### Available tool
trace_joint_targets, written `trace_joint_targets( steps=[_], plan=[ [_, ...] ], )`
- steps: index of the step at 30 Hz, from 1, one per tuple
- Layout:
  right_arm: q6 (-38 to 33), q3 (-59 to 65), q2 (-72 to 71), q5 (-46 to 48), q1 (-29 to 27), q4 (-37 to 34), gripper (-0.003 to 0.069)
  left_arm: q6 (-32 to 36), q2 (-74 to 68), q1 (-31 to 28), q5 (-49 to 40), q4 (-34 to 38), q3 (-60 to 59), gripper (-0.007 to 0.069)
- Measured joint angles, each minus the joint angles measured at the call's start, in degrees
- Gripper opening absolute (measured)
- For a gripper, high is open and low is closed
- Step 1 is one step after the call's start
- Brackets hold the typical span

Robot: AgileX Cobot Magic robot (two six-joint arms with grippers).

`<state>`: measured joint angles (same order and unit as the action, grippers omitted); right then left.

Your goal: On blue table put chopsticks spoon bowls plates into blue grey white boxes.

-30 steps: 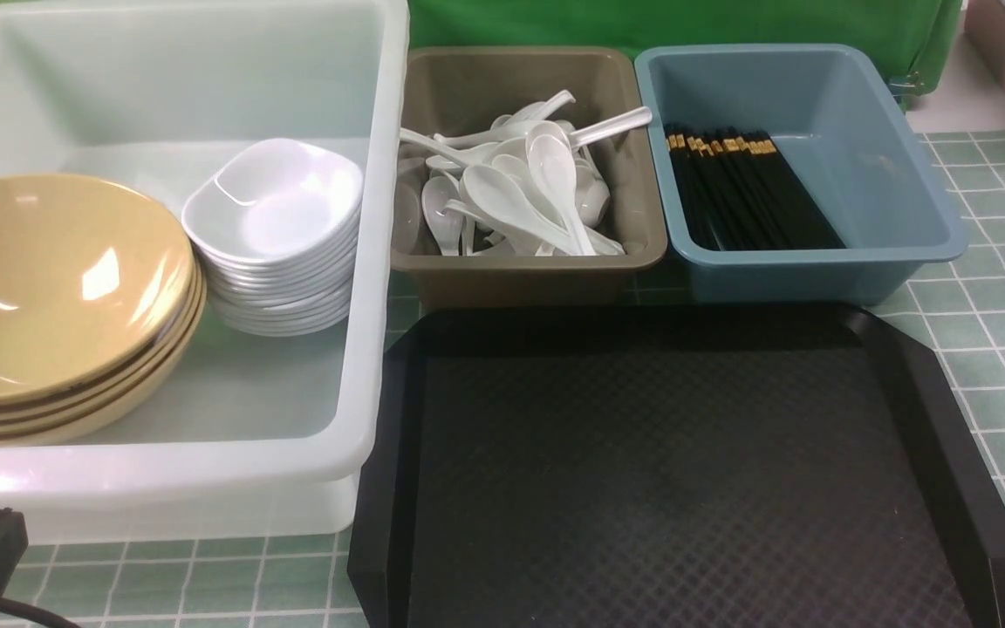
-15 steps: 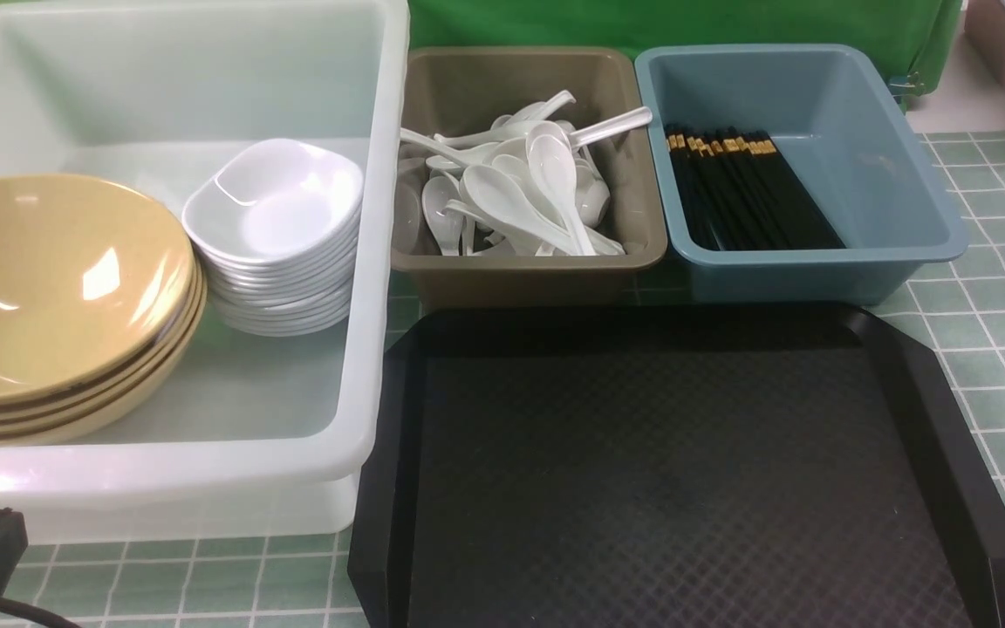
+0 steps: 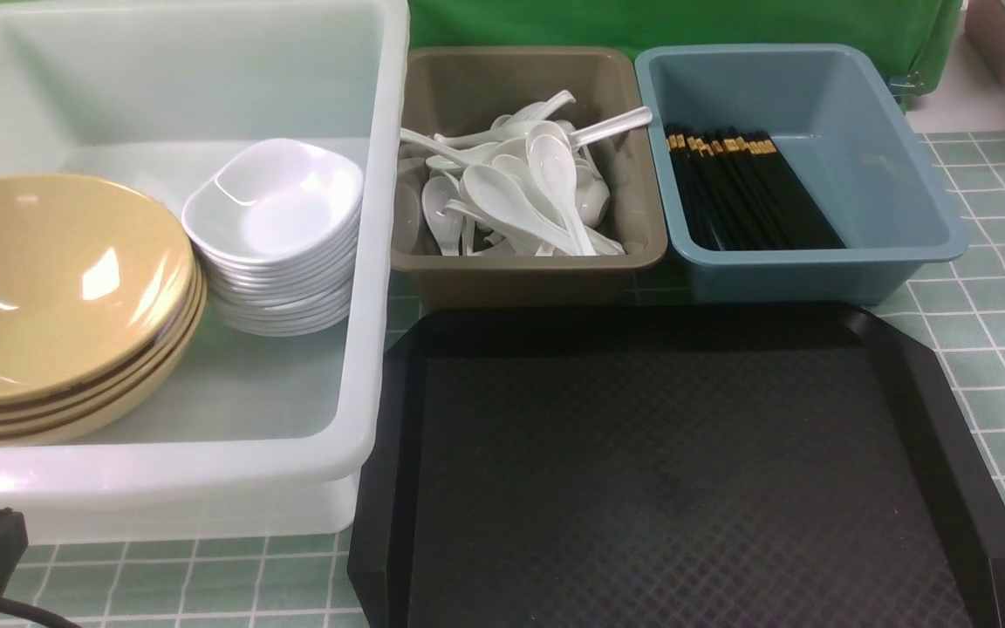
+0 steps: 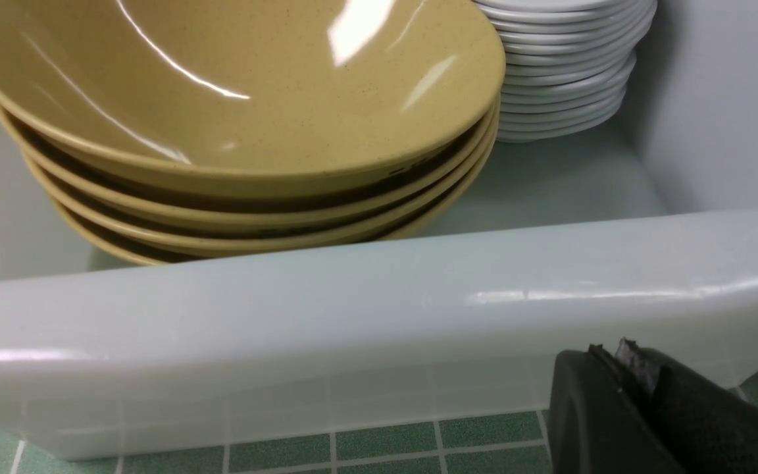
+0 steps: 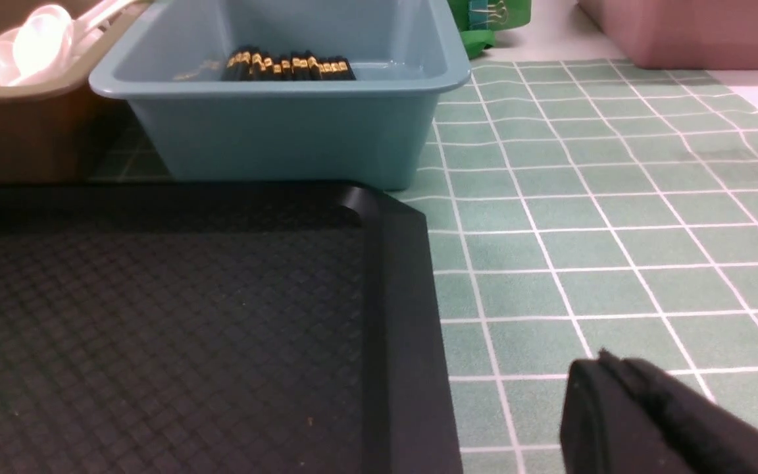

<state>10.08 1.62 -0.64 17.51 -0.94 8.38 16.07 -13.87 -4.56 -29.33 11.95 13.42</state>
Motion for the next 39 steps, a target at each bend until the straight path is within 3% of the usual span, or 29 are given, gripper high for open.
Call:
trace_joint_targets(
  steps=[23,31,35,39],
  plan=[
    [-0.2,0.0,0.0,0.0,0.0,0.0,0.0043,0.0,0.0,0.0,0.0,0.0,0.0,0.0001],
    [-0.2,0.0,0.0,0.1,0.1,0.0,0.0047,0.0,2.0,6.9,0.0,-1.5,-0.3,0.0001],
    [-0.2,0.0,0.0,0.1,0.4,0.0,0.0047,-1.2,4.1,10.2,3.9,-2.0,-2.2,0.0001],
    [-0.2,0.0,0.0,0.1,0.4,0.0,0.0047,-5.0,7.2,8.2,19.7,-4.9,-9.9,0.0001]
  ],
)
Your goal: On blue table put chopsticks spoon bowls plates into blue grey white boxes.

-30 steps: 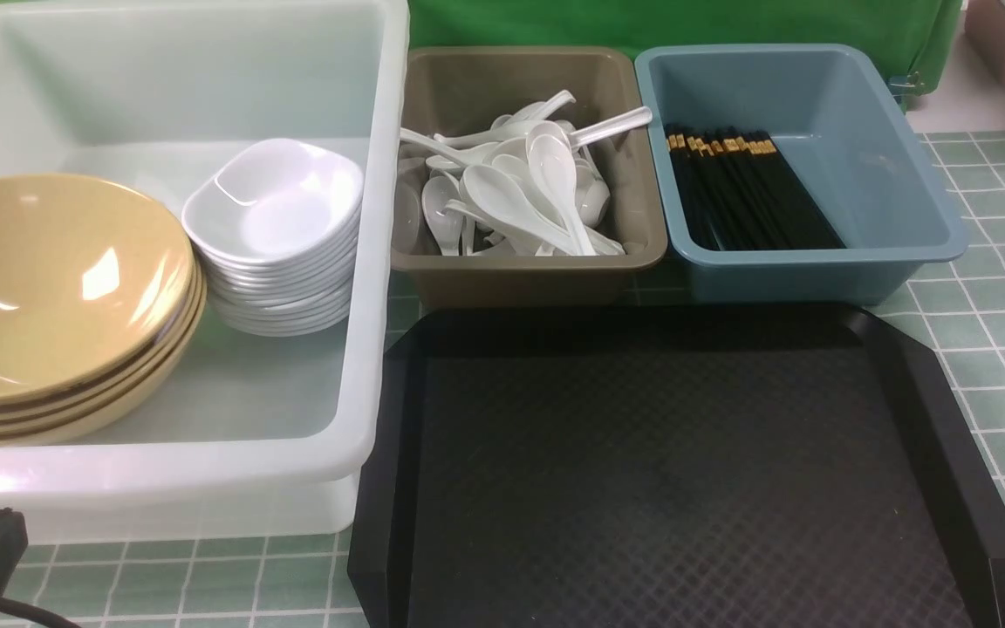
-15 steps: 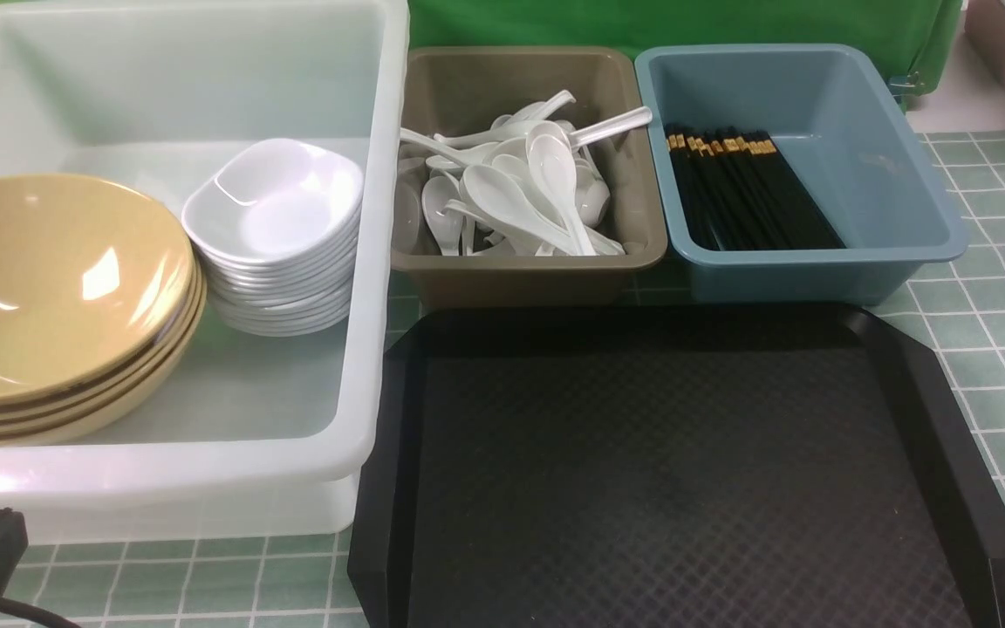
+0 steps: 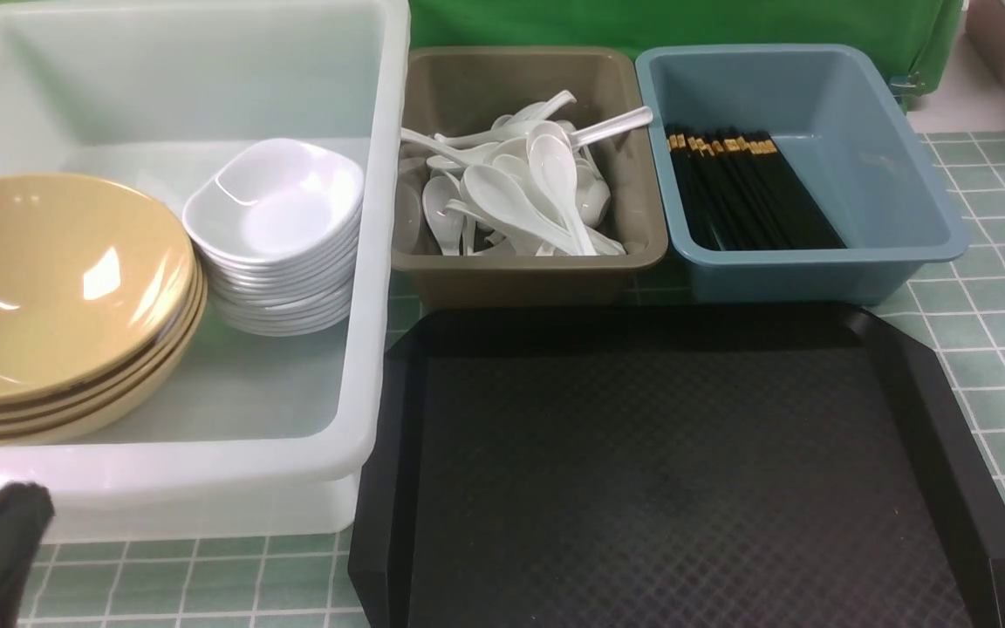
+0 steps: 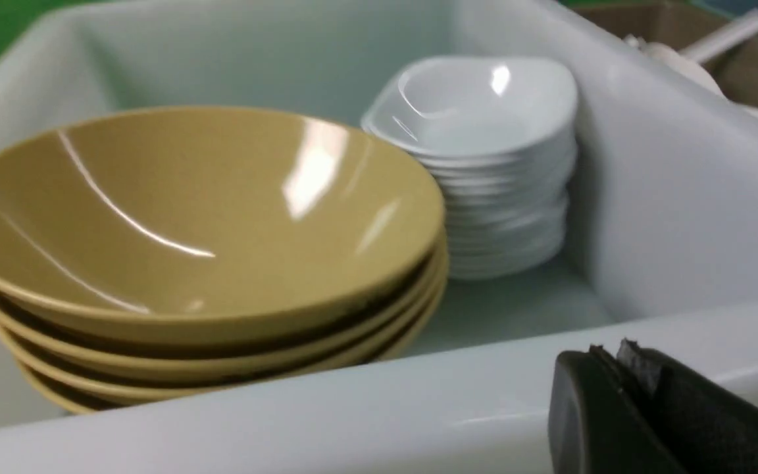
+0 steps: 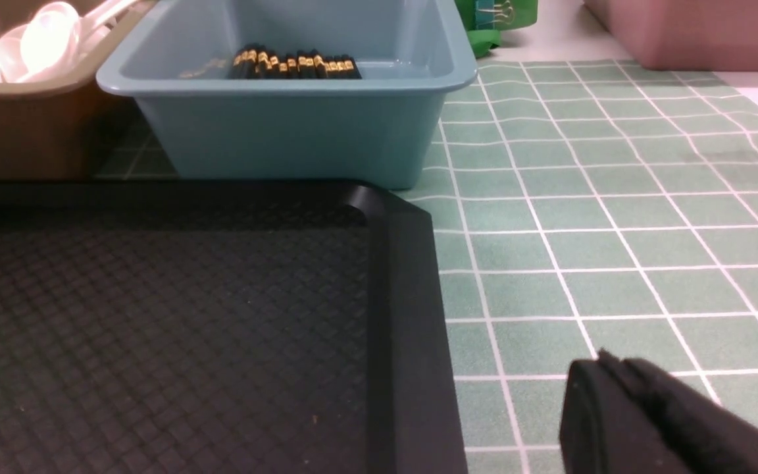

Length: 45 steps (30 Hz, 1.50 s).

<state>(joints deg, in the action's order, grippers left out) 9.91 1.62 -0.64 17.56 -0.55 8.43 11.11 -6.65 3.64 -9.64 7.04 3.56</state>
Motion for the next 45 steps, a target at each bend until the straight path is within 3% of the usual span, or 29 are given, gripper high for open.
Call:
trace_joint_targets(
  steps=[5,11,18,45],
  plan=[
    [0.0,0.0,0.0,0.0,0.0,0.0,0.0048,-5.0,4.6,-5.3,7.0,-1.7,-5.0,0.0001],
    [0.0,0.0,0.0,0.1,0.0,0.0,0.0048,-6.3,7.3,-10.1,-0.4,-2.4,-5.0,0.0001],
    [0.0,0.0,0.0,0.1,0.0,0.0,0.0049,-6.3,7.3,-8.1,-7.8,-4.0,-5.0,0.0001],
    [0.0,0.0,0.0,0.1,0.0,0.0,0.0075,-6.3,7.3,-7.9,-7.9,-4.0,-5.0,0.0001]
  ],
)
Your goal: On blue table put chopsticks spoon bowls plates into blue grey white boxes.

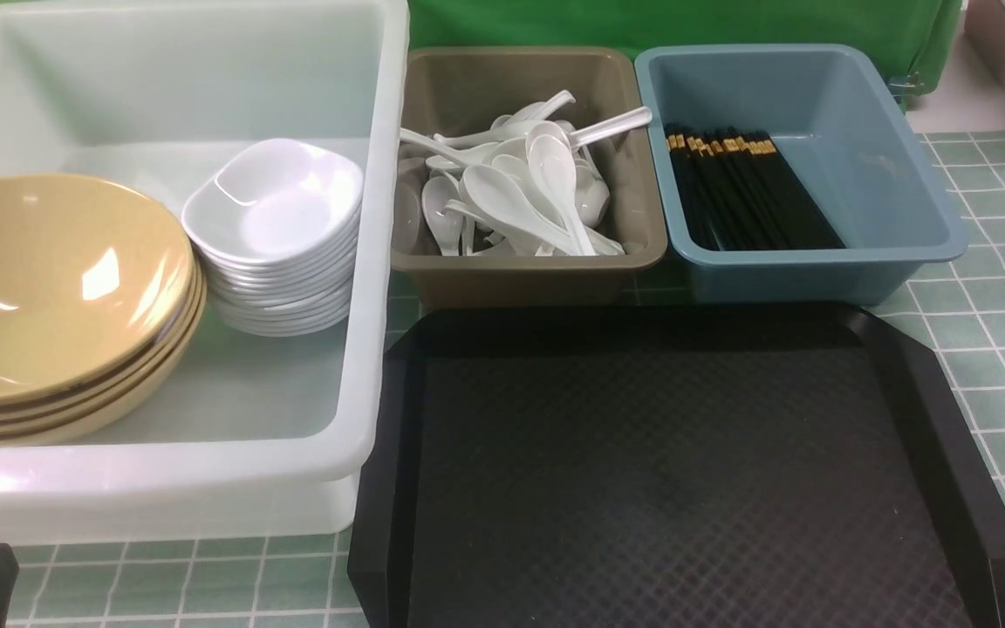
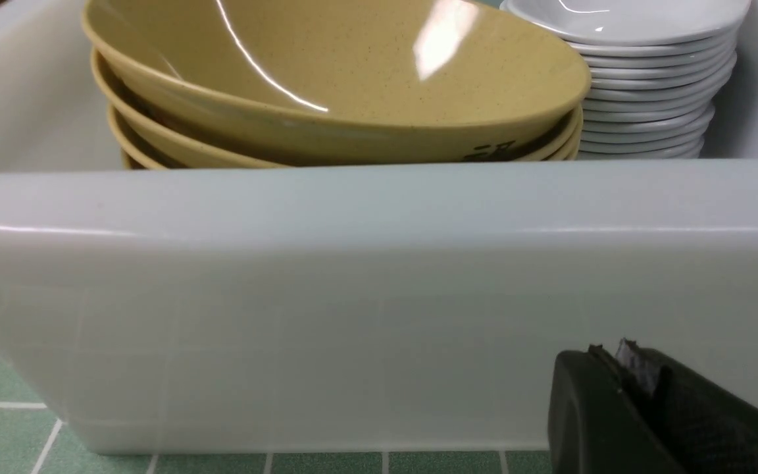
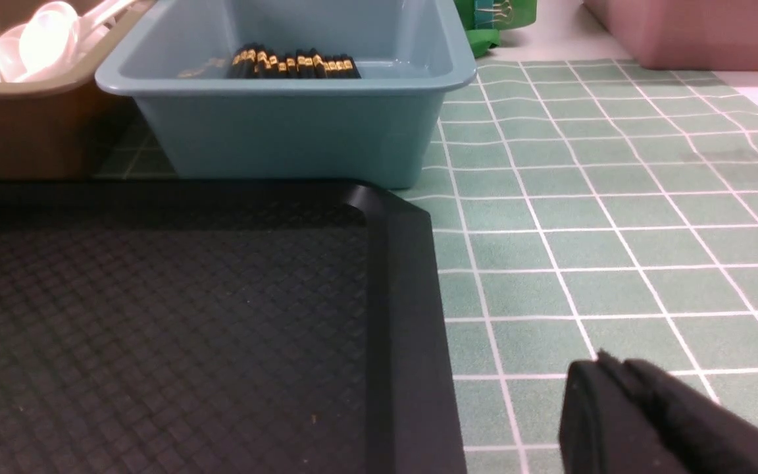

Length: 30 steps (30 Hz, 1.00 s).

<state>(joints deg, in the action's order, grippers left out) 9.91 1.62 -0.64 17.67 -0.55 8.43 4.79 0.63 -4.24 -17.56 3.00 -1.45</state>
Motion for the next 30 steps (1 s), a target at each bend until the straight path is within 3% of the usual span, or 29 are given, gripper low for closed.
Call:
trace_joint_targets(
  steps=[30],
  plan=[
    [0.0,0.0,0.0,0.0,0.0,0.0,0.01,0.0,0.0,0.0,-0.1,0.0,0.0,0.0001]
  ],
)
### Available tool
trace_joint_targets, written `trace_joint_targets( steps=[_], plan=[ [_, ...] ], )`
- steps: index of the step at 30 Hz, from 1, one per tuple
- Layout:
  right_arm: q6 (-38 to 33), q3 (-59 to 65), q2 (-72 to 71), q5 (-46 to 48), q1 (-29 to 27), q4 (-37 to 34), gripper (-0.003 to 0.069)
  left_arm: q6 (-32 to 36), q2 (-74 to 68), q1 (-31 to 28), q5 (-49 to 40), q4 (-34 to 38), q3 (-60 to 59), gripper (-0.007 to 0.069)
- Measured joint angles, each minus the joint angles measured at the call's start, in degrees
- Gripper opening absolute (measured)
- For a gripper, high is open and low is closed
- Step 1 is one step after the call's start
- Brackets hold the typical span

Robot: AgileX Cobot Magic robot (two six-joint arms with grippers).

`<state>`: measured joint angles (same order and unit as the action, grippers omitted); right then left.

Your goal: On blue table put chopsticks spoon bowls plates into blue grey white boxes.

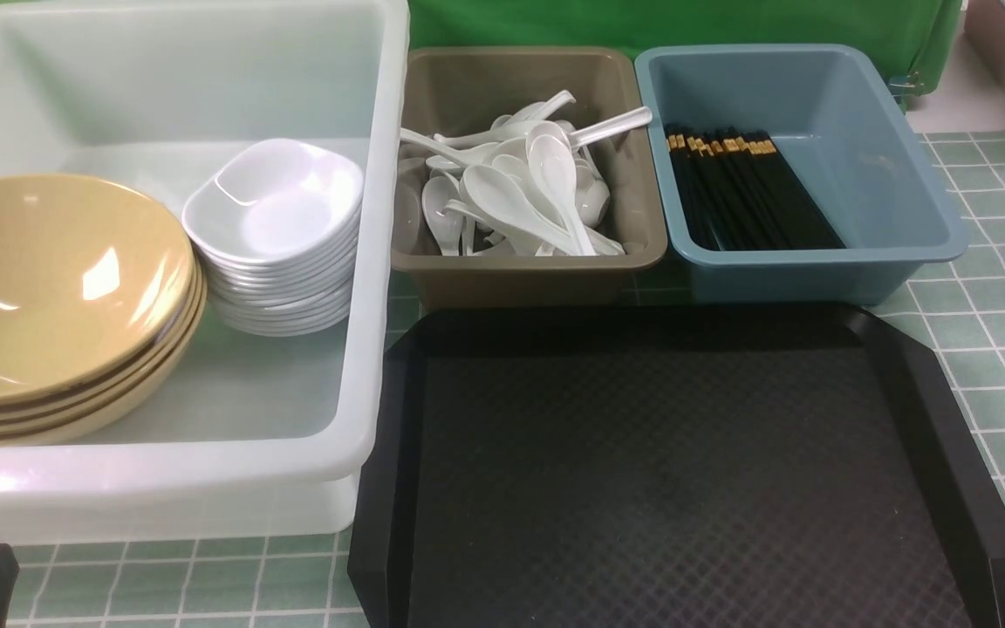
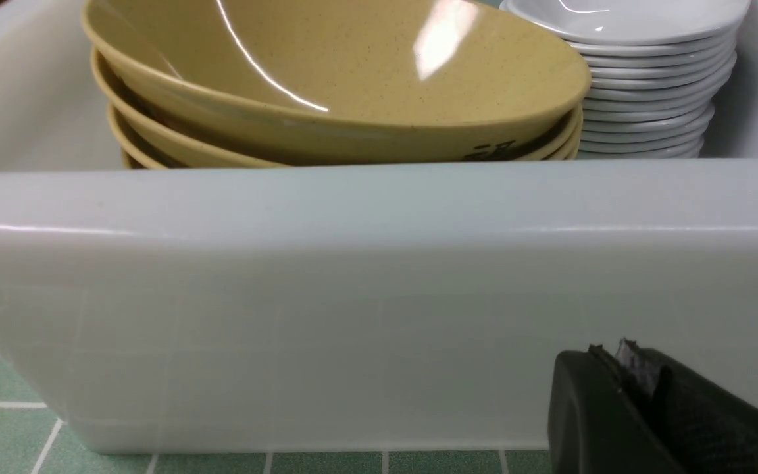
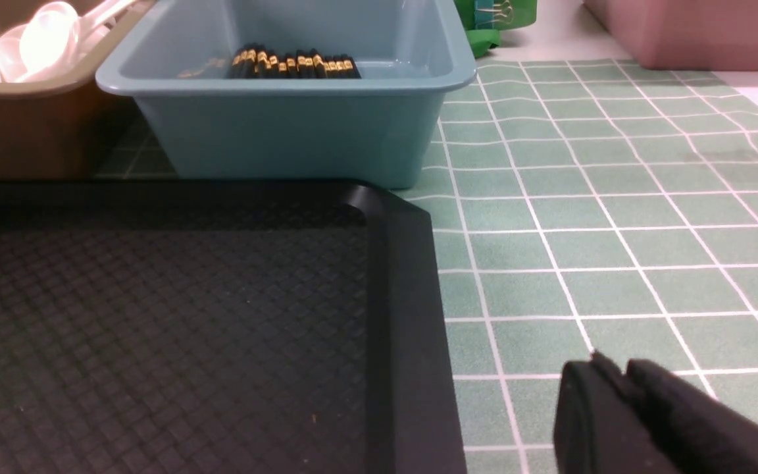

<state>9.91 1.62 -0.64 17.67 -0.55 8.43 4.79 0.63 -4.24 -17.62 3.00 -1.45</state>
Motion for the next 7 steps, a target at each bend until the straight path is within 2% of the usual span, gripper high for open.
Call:
trace_joint_targets(
  steps=[7],
  plan=[
    [0.0,0.0,0.0,0.0,0.0,0.0,0.0108,0.0,0.0,0.0,0.0,0.0,0.0,0.0001]
  ],
)
